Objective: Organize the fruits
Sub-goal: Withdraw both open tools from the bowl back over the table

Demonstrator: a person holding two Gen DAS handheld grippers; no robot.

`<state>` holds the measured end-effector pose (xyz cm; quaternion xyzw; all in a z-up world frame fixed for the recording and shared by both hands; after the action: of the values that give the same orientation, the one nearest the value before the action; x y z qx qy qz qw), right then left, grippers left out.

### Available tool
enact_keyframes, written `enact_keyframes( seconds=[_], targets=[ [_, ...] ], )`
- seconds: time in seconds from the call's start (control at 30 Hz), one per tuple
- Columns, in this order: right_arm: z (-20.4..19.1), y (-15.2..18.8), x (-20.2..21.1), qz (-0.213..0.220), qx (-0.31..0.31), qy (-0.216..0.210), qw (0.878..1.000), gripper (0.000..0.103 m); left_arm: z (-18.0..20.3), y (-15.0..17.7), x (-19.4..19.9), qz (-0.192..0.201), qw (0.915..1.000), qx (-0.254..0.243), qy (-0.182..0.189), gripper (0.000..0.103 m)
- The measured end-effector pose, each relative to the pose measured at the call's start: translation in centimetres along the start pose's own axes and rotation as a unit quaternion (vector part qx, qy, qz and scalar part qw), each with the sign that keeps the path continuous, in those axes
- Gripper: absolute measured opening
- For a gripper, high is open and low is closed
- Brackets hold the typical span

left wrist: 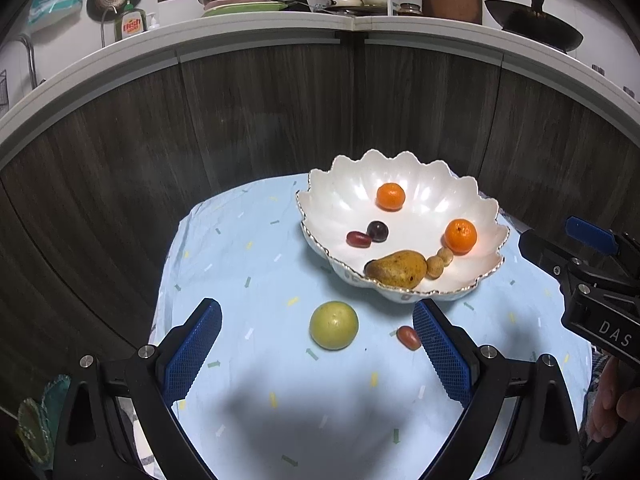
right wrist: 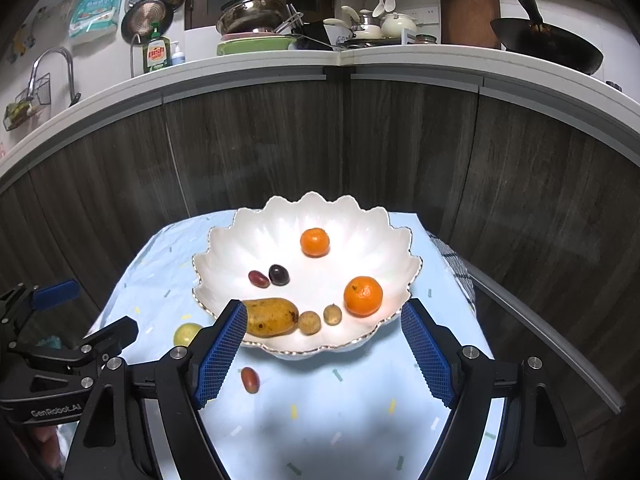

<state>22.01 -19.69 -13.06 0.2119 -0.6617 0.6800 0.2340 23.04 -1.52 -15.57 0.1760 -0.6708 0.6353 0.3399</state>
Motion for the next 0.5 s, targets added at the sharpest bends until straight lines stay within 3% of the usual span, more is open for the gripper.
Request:
enact_keyframes(
  seconds=[0.5],
  targets=[
    [-1.3,2.8,-1.1,-0.019,0.014,0.0,1.0,0.08,-0.9,2.9,-1.0,-0.014,0.9999,0.0,0.0,0.098]
  ],
)
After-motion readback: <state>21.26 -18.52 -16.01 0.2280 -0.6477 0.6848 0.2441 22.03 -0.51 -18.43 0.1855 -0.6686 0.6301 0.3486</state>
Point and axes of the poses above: each gripper's, at about its wrist camera, not at the fingertips, and x roughly against the way its jaws point, z to its right, y to its underside, the point moved 9 cm from there along -x, roughly the way its jaws point, and after that the axes turned 7 degrees about y, right-handed, at the moved point
